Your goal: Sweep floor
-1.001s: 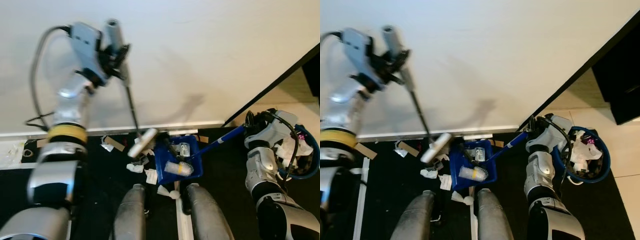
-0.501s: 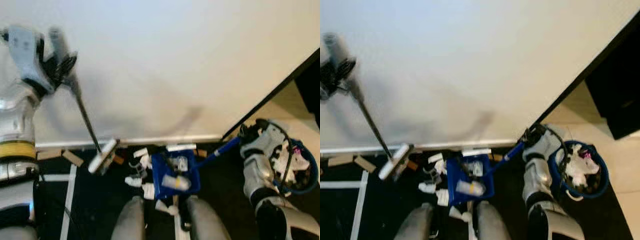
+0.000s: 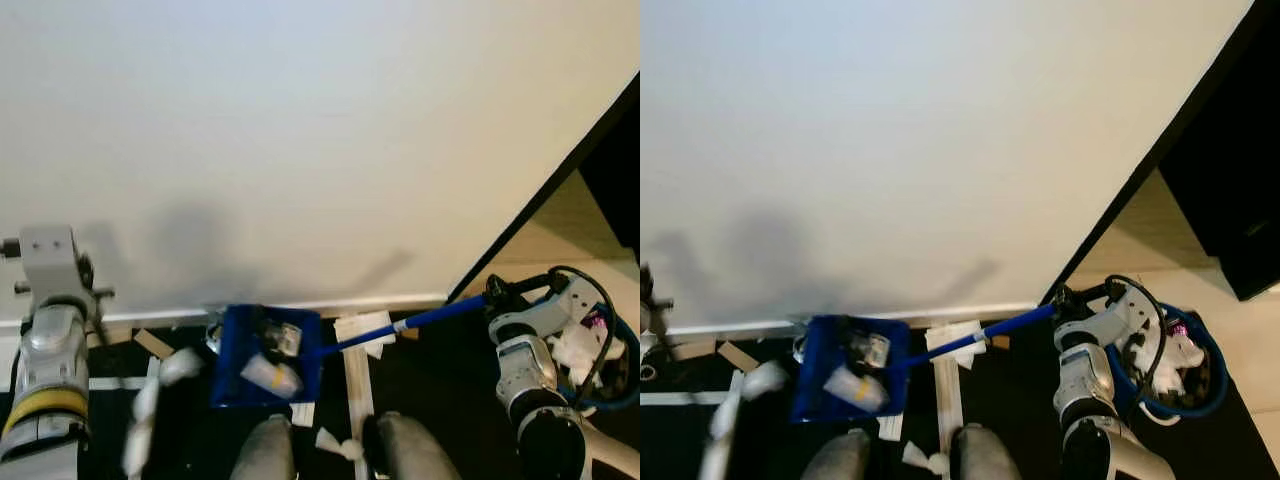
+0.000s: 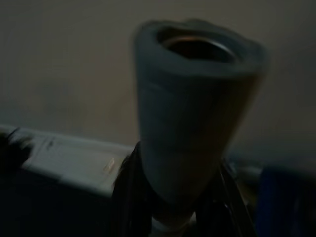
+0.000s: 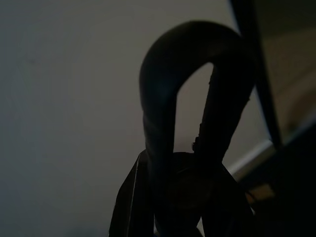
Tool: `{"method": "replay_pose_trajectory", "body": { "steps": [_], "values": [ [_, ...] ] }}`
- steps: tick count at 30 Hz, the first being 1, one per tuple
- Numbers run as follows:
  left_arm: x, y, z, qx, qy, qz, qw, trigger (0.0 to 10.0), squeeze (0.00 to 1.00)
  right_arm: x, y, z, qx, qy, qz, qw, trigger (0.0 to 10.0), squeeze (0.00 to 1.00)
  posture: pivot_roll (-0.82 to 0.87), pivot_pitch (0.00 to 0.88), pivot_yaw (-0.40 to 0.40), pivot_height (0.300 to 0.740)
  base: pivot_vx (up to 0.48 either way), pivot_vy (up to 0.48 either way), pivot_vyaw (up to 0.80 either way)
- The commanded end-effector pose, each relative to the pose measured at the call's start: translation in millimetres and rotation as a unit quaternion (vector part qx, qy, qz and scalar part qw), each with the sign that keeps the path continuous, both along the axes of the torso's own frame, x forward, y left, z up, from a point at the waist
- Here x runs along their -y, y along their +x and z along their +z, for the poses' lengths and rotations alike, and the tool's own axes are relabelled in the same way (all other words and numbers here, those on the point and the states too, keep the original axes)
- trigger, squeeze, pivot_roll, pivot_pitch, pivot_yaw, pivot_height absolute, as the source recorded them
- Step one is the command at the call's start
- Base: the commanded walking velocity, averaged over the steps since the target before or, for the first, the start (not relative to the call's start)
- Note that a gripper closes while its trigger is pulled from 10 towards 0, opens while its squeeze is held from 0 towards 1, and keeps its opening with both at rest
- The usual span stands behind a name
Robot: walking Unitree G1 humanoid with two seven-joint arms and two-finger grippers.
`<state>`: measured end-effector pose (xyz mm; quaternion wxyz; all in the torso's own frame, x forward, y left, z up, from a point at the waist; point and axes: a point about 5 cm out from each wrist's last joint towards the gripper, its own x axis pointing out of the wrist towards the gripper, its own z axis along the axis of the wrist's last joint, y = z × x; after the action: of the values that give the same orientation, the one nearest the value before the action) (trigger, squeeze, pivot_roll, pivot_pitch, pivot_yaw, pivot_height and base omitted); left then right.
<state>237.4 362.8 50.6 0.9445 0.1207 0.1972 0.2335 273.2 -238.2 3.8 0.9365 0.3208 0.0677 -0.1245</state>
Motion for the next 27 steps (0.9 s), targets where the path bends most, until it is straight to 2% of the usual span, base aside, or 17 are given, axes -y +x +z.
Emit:
{"method": "replay_pose_trajectory", "body": {
  "steps": [1, 2, 5, 6, 8, 9, 10, 11, 14, 16, 18, 20, 21, 24, 27],
  "values": [
    [11.7, -3.9, -15.1, -0.015, -0.031, -0.007, 0.999, 10.0, 0.00, 13.3, 0.2, 7.2, 0.022, -0.005, -0.015, 1.000, 10.0, 0.00, 0.11, 0.000, -0.007, 0.740, 0.000, 0.000, 0.00],
    [14.6, -4.7, -18.3, -0.017, -0.036, -0.012, 0.999, 10.0, 0.00, 14.4, 0.1, 7.6, 0.023, -0.004, -0.014, 1.000, 10.0, 0.00, 0.11, 0.000, -0.007, 0.740, 0.000, 0.000, 0.00],
    [48.8, -13.3, -55.2, -0.066, -0.112, -0.040, 0.991, 10.0, 0.00, 15.5, 2.8, 10.7, 0.036, 0.012, -0.004, 0.999, 10.0, 0.00, 0.10, 0.000, -0.011, 0.740, 0.000, 0.000, 0.00],
    [48.8, -13.3, -55.2, -0.066, -0.112, -0.040, 0.991, 10.0, 0.00, 15.5, 2.8, 10.7, 0.036, 0.012, -0.004, 0.999, 10.0, 0.00, 0.10, 0.000, -0.011, 0.740, 0.000, 0.000, 0.00],
    [75.7, -17.3, -74.2, -0.087, -0.135, -0.064, 0.985, 10.0, 0.00, 9.6, 5.6, 11.3, 0.039, 0.015, 0.023, 0.999, 10.0, 0.00, 0.10, 0.000, -0.015, 0.740, 0.000, 0.000, 0.00],
    [87.8, -18.1, -80.8, -0.097, -0.140, -0.075, 0.983, 10.0, 0.00, 6.2, 6.7, 10.9, 0.036, 0.013, 0.035, 0.999, 10.0, 0.00, 0.10, 0.000, -0.015, 0.740, 0.000, 0.000, 0.00],
    [87.8, -18.1, -80.8, -0.097, -0.140, -0.075, 0.983, 10.0, 0.00, 6.2, 6.7, 10.9, 0.036, 0.013, 0.035, 0.999, 10.0, 0.00, 0.10, 0.000, -0.015, 0.740, 0.000, 0.000, 0.00],
    [95.4, -18.3, -84.3, -0.103, -0.143, -0.082, 0.981, 10.0, 0.00, 4.4, 7.2, 10.7, 0.035, 0.012, 0.043, 0.998, 10.0, 0.00, 0.10, 0.000, -0.015, 0.740, 0.000, 0.000, 0.00],
    [118.1, -11.9, -87.4, -0.116, -0.126, -0.137, 0.976, 10.0, 0.00, -0.7, 7.8, 8.9, 0.026, 0.009, 0.057, 0.998, 10.0, 0.00, 0.09, 0.000, -0.013, 0.740, 0.000, 0.000, 0.00],
    [121.1, -10.7, -87.2, -0.115, -0.125, -0.145, 0.975, 10.0, 0.00, -1.4, 7.9, 8.7, 0.025, 0.009, 0.058, 0.998, 10.0, 0.00, 0.09, 0.000, -0.013, 0.740, 0.000, 0.000, 0.00],
    [125.3, -2.8, -80.6, -0.081, -0.123, -0.151, 0.977, 10.0, 0.00, -1.3, 8.3, 9.4, 0.025, 0.009, 0.060, 0.998, 10.0, 0.00, 0.08, 0.008, -0.008, 0.740, 0.000, 0.000, 0.00],
    [125.3, -2.8, -80.6, -0.081, -0.123, -0.151, 0.977, 10.0, 0.00, -1.3, 8.3, 9.4, 0.025, 0.009, 0.060, 0.998, 10.0, 0.00, 0.08, 0.008, -0.008, 0.740, 0.000, 0.000, 0.00],
    [127.7, 4.2, -73.9, -0.051, -0.120, -0.153, 0.980, 10.0, 0.00, 0.3, 9.1, 11.0, 0.027, 0.006, 0.061, 0.998, 10.0, 0.00, 0.07, 0.012, -0.006, 0.740, 0.000, 0.000, 0.00],
    [131.2, 10.1, -69.2, -0.036, -0.119, -0.161, 0.979, 10.0, 0.00, 6.0, 8.9, 12.5, 0.022, -0.002, 0.054, 0.998, 10.0, 0.00, 0.07, 0.013, -0.004, 0.740, 0.000, 0.000, 0.00],
    [136.1, 12.1, -75.4, -0.106, -0.090, -0.188, 0.972, 10.0, 0.00, 13.2, 9.4, 14.1, 0.000, -0.033, 0.047, 0.998, 10.0, 0.00, 0.07, 0.019, 0.000, 0.740, 0.000, 0.000, 0.00]
  ]
}}
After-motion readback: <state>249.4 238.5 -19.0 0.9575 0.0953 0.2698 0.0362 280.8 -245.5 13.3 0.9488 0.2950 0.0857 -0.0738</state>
